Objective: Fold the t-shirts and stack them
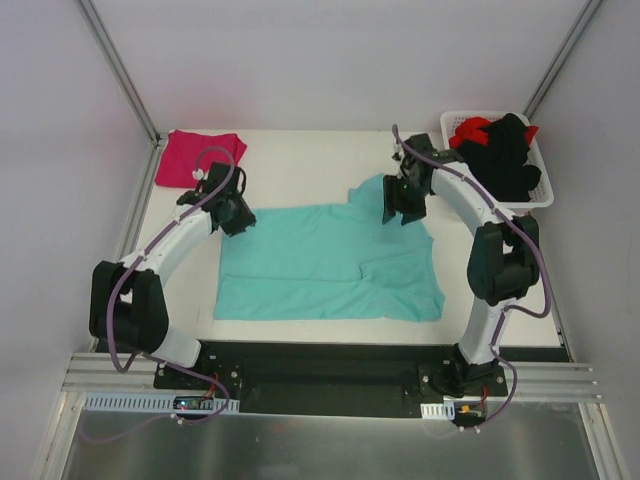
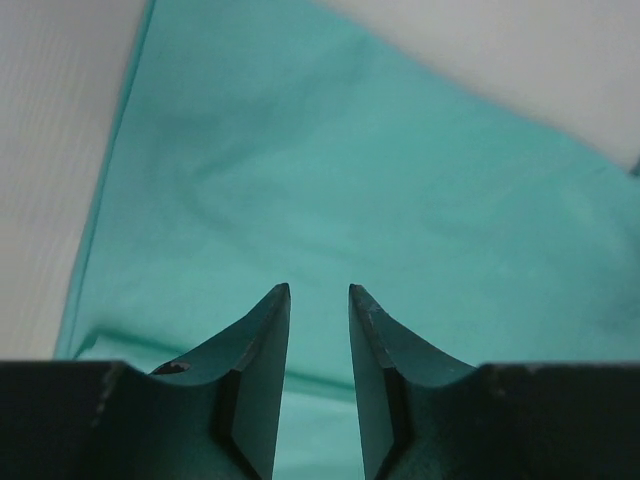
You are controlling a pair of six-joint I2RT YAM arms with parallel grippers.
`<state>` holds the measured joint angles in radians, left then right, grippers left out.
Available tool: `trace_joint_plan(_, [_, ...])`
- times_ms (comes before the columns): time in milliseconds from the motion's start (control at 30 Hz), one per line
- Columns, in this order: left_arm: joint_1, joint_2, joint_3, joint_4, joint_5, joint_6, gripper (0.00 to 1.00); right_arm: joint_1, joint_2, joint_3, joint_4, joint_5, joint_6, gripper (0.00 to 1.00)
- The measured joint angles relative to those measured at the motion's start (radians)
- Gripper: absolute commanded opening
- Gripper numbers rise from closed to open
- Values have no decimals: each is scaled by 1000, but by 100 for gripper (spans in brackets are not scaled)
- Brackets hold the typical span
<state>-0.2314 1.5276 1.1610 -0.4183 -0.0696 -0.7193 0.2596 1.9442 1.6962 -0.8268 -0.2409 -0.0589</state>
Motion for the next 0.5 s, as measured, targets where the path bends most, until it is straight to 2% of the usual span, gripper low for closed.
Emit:
trace_joint_plan(133, [-46, -93, -150, -115, -46, -34, 29, 99, -100, -236, -40, 217, 41, 57])
trace_joint_plan(300, [-146, -144, -241, -209, -139, -89, 28, 167, -149, -459, -65, 370, 116, 58])
trace_joint_plan(500, [-186, -244, -298, -258, -240, -159, 28, 208, -294, -524, -64, 455, 187, 57])
